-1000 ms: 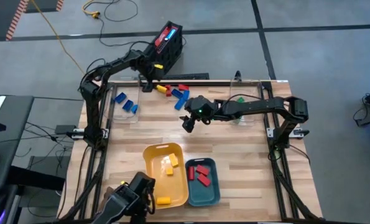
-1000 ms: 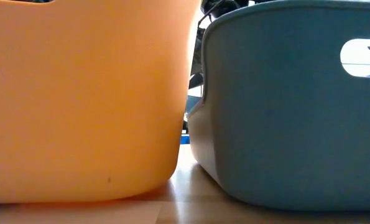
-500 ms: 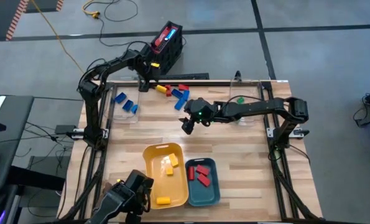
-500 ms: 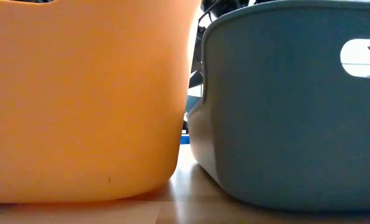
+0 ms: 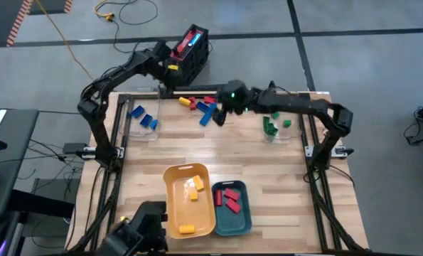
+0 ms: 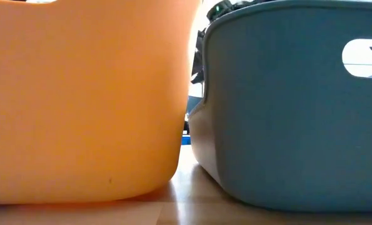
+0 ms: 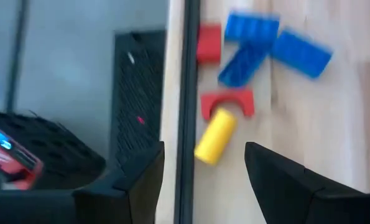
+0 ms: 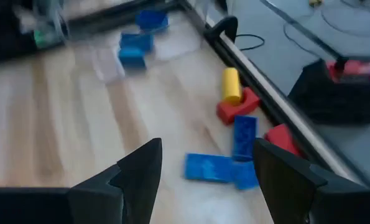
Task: Sort blocks
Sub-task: Put the blue game piece into the left transparent bin
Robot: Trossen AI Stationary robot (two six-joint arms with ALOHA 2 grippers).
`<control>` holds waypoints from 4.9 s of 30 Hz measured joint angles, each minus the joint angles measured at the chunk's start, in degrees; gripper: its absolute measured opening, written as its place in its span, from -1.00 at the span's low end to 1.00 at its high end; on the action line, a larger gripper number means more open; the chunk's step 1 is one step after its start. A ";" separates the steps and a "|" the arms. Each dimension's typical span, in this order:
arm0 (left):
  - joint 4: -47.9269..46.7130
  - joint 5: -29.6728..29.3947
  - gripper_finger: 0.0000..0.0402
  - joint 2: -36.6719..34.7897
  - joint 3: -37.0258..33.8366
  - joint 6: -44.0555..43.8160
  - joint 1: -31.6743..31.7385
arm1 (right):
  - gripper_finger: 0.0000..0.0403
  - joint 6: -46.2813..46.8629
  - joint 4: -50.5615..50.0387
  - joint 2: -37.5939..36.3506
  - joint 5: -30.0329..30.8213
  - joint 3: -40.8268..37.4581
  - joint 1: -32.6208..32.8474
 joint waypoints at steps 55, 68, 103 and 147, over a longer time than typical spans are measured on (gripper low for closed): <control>24.13 -6.53 0.08 -39.98 -39.45 -34.22 -19.49 | 0.23 -18.13 -34.62 21.83 -2.59 33.90 -1.52; 25.64 -6.57 0.08 -40.39 -44.22 -37.15 -24.39 | 0.23 -3.11 -34.03 31.18 -2.36 37.86 1.20; 34.77 -11.17 0.08 -53.16 -56.33 -48.64 -36.16 | 0.20 52.31 -20.92 33.25 18.02 30.64 3.86; 34.28 -17.03 0.08 -58.32 -56.24 -47.43 -42.09 | 0.09 10.53 -35.59 29.96 6.77 31.71 5.52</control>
